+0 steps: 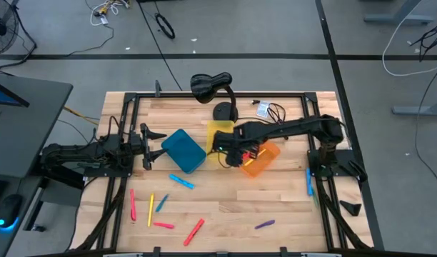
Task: Pick & Place Markers
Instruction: Put the middle blue highlighter pen into the yellow bin
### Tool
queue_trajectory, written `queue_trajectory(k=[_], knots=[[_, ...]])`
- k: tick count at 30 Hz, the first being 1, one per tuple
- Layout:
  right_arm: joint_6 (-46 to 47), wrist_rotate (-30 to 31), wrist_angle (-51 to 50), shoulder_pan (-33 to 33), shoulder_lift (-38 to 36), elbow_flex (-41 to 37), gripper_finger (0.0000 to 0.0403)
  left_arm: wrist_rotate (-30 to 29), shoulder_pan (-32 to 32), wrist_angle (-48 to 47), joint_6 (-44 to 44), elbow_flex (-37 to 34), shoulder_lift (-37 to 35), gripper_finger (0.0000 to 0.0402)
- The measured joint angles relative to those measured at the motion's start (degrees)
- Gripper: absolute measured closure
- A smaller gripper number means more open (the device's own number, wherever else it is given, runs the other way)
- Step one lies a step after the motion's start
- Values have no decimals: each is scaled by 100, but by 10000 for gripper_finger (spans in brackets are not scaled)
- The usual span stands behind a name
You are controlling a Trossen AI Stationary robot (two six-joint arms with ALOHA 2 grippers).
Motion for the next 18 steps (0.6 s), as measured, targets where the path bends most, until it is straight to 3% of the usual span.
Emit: queue_trajectory(k=[8,18], knots=[[-929,341,251,-380,646,559,356,-2,0,0,0,0,0,115],[-1755,473,1045,-584,868,616,356,0,-2,0,0,0,0,115]])
